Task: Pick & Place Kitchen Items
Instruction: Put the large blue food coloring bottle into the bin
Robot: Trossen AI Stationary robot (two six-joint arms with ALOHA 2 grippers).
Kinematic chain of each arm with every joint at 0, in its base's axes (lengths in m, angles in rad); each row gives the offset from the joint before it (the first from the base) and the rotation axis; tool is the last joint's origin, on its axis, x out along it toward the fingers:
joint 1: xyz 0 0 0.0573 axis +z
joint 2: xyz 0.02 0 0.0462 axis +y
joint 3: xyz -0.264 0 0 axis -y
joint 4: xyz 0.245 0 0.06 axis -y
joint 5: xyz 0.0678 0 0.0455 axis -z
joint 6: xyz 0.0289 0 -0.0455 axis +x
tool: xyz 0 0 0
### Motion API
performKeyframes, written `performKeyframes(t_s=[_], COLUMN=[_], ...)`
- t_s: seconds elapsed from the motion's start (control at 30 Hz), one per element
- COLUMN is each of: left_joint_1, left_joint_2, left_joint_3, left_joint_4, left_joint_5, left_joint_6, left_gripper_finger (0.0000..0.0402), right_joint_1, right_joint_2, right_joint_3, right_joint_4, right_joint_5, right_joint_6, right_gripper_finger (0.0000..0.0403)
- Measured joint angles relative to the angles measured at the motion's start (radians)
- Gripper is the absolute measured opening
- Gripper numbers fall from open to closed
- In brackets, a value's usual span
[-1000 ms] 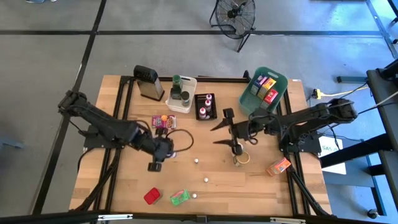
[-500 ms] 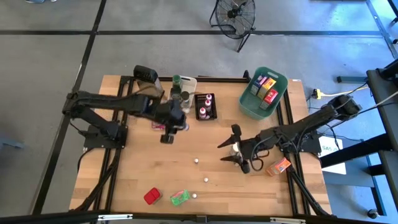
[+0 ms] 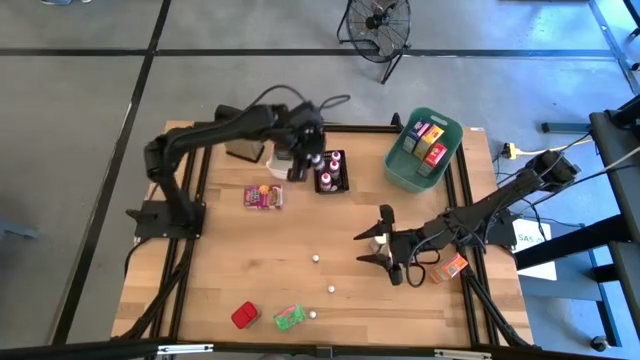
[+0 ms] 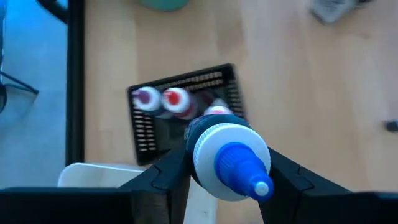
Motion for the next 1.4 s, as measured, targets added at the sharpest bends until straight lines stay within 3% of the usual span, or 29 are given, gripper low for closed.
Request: performKeyframes(t_s=[0.2,0.57,1.4], left_joint_1=[0.113,0.199,0.198], left_joint_2=[0.128,0.252,0.389], left_joint_3=[0.076,0.081,0.080], left_joint_4=[-0.024,0.017,0.094], left_joint_5=[0.140,0.209,0.210], left_joint_6=[0.049,0.042,0.021], left_gripper_finger=[0.0140,0.0140,0.0140], right_joint_1=[0.018,0.026,0.024], right_joint_2=[0.000,0.000,0.000], right_joint_3=[0.000,0.000,0.001], right_joint_4=[-0.001,-0.024,0.000], right_joint_5=[0.000,0.000,0.005], right_joint_6=[0.003,0.003,-0.059], right_gripper_finger=[0.0236,0.0236,0.0236])
